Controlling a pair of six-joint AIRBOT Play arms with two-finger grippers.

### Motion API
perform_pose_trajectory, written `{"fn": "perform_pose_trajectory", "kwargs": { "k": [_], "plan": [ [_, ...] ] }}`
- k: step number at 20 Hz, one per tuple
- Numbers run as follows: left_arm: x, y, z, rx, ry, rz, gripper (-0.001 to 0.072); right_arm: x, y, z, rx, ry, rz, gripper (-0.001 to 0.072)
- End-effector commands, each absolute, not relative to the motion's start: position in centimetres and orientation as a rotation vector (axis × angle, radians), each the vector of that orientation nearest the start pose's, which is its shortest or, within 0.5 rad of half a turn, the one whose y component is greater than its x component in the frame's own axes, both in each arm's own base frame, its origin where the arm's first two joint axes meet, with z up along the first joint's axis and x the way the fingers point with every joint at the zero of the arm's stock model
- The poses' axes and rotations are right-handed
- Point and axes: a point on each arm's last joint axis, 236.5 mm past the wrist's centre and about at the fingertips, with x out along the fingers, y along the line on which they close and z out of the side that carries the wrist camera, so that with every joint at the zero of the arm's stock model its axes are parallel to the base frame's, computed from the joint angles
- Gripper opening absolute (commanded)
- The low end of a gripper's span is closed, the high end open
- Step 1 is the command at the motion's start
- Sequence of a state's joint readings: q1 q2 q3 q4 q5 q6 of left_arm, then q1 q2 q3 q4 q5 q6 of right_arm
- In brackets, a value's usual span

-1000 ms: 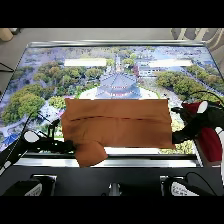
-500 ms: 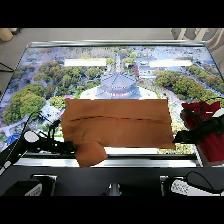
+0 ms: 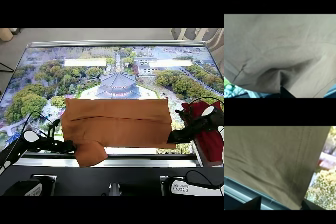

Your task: Fold the shirts.

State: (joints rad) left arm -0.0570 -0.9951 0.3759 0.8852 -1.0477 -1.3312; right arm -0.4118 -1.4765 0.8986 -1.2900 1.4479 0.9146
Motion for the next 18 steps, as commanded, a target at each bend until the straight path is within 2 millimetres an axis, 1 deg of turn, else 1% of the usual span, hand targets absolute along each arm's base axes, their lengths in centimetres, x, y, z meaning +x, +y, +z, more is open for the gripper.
{"fn": "perform_pose_trajectory", "kwargs": {
  "k": [1,3,5,6,7,8,10,12,13,15,16,17,18],
  "plan": [
    [18.7,-14.1,-9.8,-0.518,1.546,-0.395,0.0028,22.4,-2.8,-10.9,0.251,1.816,0.487,0.0477],
    [19.1,-14.1,-9.5,-0.516,1.537,-0.397,0.0028,21.6,-2.4,-11.2,0.264,1.835,0.495,0.0355],
    [19.4,-14.1,-9.3,-0.514,1.529,-0.399,0.0028,20.8,-2.1,-11.7,0.277,1.851,0.499,0.0342],
    [19.5,-14.1,-9.2,-0.513,1.526,-0.399,0.0028,20.6,-2.0,-12.0,0.279,1.849,0.494,0.0264],
    [19.5,-14.1,-9.2,-0.513,1.525,-0.4,0.0028,20.7,-2.0,-12.3,0.274,1.841,0.486,0.0226],
    [19.5,-14.1,-9.2,-0.513,1.526,-0.4,0.0028,20.9,-2.2,-12.4,0.267,1.831,0.48,0.0023],
    [19.6,-14.1,-9.1,-0.512,1.521,-0.401,0.0028,21.5,-2.4,-11.9,0.24,1.8,0.485,0.0021],
    [20.7,-14.1,-8.2,-0.502,1.484,-0.411,0.0028,22.8,-2.8,-10.6,0.207,1.745,0.47,0.0021],
    [21.7,-14.2,-7.1,-0.493,1.444,-0.421,0.0027,23.7,-3.0,-9.7,0.194,1.706,0.461,0.002],
    [24.5,-14.2,-3.6,-0.452,1.338,-0.448,0.0027,26.2,-2.9,-7.3,0.181,1.6,0.459,0.002],
    [25.2,-14.2,-2.0,-0.422,1.319,-0.471,0.0027,27.8,-2.7,-6.0,0.186,1.538,0.456,0.002],
    [25.4,-13.7,-0.9,-0.362,1.325,-0.481,0.0027,29.2,-2.7,-4.9,0.188,1.489,0.455,0.0019],
    [25.8,-12.6,-0.4,-0.312,1.332,-0.447,0.0027,30.7,-2.8,-4.0,0.186,1.441,0.45,0.0019]
  ]
}}
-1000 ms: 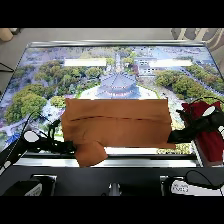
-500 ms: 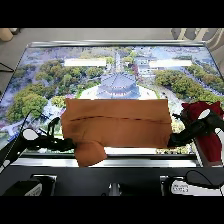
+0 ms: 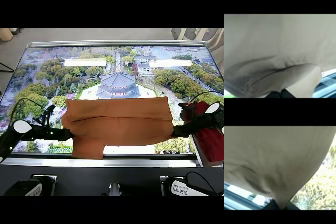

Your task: Fold the shirts.

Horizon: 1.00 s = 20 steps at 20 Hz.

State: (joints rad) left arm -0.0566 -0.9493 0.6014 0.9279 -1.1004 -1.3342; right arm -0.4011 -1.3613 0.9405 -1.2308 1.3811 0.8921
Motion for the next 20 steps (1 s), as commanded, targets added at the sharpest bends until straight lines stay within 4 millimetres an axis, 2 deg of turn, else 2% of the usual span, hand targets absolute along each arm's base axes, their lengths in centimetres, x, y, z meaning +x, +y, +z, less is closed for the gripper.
{"fn": "perform_pose_trajectory", "kwargs": {
  "k": [1,4,7,9,11,15,18,20],
  "plan": [
    [26.8,-11.4,0.2,-0.263,1.316,-0.406,0.0026,32.3,-3.1,-3.2,0.179,1.387,0.433,0.0019],
    [30.2,-10.6,1.6,-0.214,1.252,-0.377,0.0026,36.3,-3.0,-2.7,0.149,1.295,0.437,0.0018],
    [33.7,-10.4,1.3,-0.206,1.251,-0.363,0.0026,40.7,-1.8,-3.2,0.064,1.242,0.468,0.0019],
    [36.6,-10.1,1.4,-0.21,1.232,-0.352,0.0026,43.6,-1.7,-3.5,0.031,1.199,0.455,0.0019],
    [39.3,-9.6,1.0,-0.218,1.231,-0.34,0.0026,45.4,-2.0,-4.1,0.042,1.195,0.444,0.0019],
    [43.0,-9.6,-1.3,-0.231,1.276,-0.337,0.0026,46.8,-2.4,-5.9,0.05,1.207,0.44,0.0019],
    [44.1,-9.6,-4.4,-0.244,1.346,-0.335,0.0028,46.3,-2.3,-7.7,0.068,1.25,0.453,0.002],
    [44.4,-9.7,-5.7,-0.255,1.372,-0.332,0.0028,46.1,-2.2,-8.7,0.079,1.271,0.458,0.002]
  ]
}}
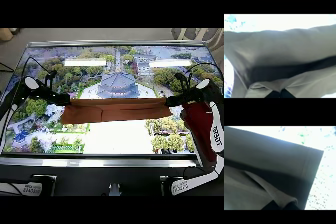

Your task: Fold the shirts.

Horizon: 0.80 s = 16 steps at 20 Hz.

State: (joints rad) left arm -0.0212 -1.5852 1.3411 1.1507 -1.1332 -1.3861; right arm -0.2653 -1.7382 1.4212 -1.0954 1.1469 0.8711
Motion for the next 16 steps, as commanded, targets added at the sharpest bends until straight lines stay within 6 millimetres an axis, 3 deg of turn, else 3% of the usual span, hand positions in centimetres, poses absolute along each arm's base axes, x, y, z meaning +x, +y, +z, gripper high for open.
{"fn": "perform_pose_trajectory", "kwargs": {
  "k": [1,4,5,6,7,8,11,14,16],
  "plan": [
    [44.4,-9.8,-6.2,-0.269,1.384,-0.327,0.0028,46.0,-2.2,-9.1,0.083,1.278,0.459,0.0021],
    [44.3,-10.9,-6.6,-0.335,1.4,-0.345,0.0032,46.4,-2.1,-9.4,0.094,1.267,0.452,0.0025],
    [44.4,-11.2,-6.4,-0.348,1.393,-0.351,0.0095,46.5,-2.0,-9.3,0.1,1.263,0.454,0.0087],
    [44.6,-11.2,-6.0,-0.345,1.388,-0.355,0.0245,46.4,-1.7,-9.1,0.114,1.263,0.464,0.0285],
    [44.8,-11.2,-5.4,-0.342,1.385,-0.363,0.0434,46.2,-1.6,-8.8,0.118,1.268,0.475,0.0531],
    [45.0,-11.2,-4.4,-0.337,1.38,-0.375,0.049,46.0,-1.6,-8.2,0.103,1.269,0.495,0.0708],
    [45.7,-11.1,-0.5,-0.311,1.343,-0.411,0.0488,46.1,-2.9,-6.4,0.109,1.252,0.494,0.0708],
    [46.5,-11.6,4.0,-0.28,1.242,-0.433,0.0483,46.2,-5.1,-7.5,0.223,1.269,0.396,0.0706],
    [46.2,-12.4,6.4,-0.257,1.194,-0.455,0.0482,45.9,-5.0,-8.9,0.27,1.298,0.397,0.0705]
  ]
}}
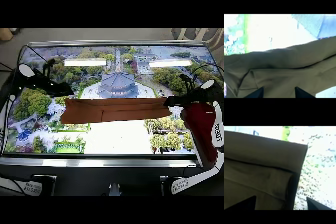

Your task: Fold the shirts.

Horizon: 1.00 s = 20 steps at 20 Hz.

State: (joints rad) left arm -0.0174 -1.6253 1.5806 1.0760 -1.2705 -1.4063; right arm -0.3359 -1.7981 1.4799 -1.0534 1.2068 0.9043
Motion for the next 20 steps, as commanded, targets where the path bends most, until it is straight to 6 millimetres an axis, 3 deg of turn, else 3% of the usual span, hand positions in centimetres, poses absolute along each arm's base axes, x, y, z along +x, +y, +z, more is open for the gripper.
{"fn": "perform_pose_trajectory", "kwargs": {
  "k": [1,4,6,7,10,11,12,13,15,16,17,18,19,20],
  "plan": [
    [45.9,-13.0,7.3,-0.245,1.176,-0.469,0.0482,45.8,-4.7,-9.5,0.289,1.31,0.405,0.0703],
    [45.0,-15.3,9.0,-0.209,1.147,-0.516,0.0481,45.5,-3.6,-10.6,0.367,1.336,0.429,0.0664],
    [44.8,-17.0,9.2,-0.189,1.132,-0.545,0.0481,45.3,-2.7,-10.7,0.412,1.343,0.457,0.0587],
    [45.1,-17.9,9.2,-0.184,1.11,-0.552,0.048,45.4,-2.6,-10.7,0.418,1.342,0.458,0.0519],
    [47.0,-20.7,8.9,-0.18,1.029,-0.564,0.0472,45.5,-1.5,-10.2,0.456,1.333,0.491,0.0484],
    [47.3,-21.6,8.4,-0.177,1.022,-0.572,0.043,45.2,-1.0,-10.1,0.45,1.34,0.517,0.0465],
    [47.3,-22.5,7.7,-0.171,1.028,-0.582,0.0365,44.9,-0.5,-10.1,0.436,1.352,0.539,0.0346],
    [47.0,-23.5,6.8,-0.163,1.046,-0.597,0.0363,44.9,0.0,-10.1,0.426,1.353,0.553,0.0308],
    [46.3,-25.3,4.9,-0.145,1.088,-0.624,0.0362,45.2,0.0,-9.7,0.408,1.328,0.564,0.0025],
    [46.0,-26.1,4.1,-0.137,1.106,-0.635,0.0361,45.5,0.0,-9.0,0.408,1.307,0.572,0.0025],
    [45.7,-26.9,3.1,-0.136,1.125,-0.64,0.0283,45.7,0.0,-8.0,0.379,1.28,0.582,0.0024],
    [45.6,-27.6,2.3,-0.141,1.14,-0.641,0.0101,45.9,0.1,-6.8,0.357,1.253,0.591,0.0024],
    [45.6,-28.4,1.3,-0.153,1.151,-0.635,0.0029,46.0,0.1,-5.2,0.342,1.224,0.593,0.0024],
    [45.7,-29.2,0.4,-0.172,1.159,-0.625,0.0029,46.0,0.4,-3.4,0.334,1.199,0.606,0.0023]
  ]
}}
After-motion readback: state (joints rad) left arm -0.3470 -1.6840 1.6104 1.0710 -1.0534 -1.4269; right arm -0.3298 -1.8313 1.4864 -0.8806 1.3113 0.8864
